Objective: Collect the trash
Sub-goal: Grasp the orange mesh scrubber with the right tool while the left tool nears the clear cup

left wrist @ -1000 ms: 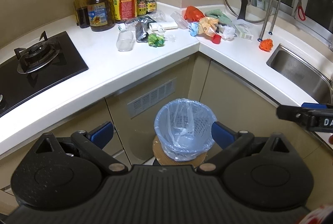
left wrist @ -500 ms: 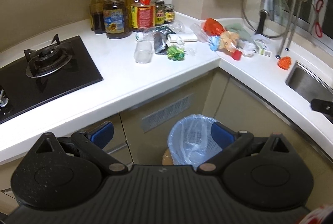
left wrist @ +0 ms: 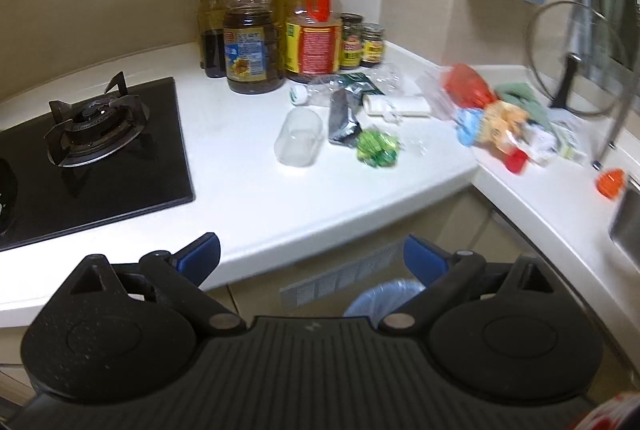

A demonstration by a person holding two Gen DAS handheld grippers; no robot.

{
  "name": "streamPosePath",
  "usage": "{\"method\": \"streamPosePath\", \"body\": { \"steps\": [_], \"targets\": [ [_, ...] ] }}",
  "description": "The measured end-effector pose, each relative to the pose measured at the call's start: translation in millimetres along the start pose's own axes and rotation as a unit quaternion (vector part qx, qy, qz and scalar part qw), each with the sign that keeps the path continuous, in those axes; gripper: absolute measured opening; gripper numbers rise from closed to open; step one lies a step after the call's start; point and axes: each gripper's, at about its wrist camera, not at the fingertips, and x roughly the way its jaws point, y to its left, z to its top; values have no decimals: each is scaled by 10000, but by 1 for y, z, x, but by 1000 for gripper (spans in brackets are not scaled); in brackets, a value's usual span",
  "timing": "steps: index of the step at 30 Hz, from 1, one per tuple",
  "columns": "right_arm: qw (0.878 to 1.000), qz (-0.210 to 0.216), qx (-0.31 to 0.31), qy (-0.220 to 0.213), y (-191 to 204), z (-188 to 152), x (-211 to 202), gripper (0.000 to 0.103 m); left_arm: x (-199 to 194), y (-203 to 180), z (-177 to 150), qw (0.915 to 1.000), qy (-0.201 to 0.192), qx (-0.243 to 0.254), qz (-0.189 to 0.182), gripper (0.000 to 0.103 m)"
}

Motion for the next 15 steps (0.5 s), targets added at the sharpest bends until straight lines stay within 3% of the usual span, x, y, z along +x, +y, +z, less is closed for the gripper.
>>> {"method": "streamPosePath", "body": {
  "steps": [12, 15],
  "targets": [
    [9997, -254, 10, 74, -105, 44, 114, 93, 71, -23, 31, 9974, 88, -253, 667, 97],
    [9995, -258, -20, 165, -121, 47, 135, 86, 81, -30, 34, 9968, 96, -253, 758, 97]
  ]
}}
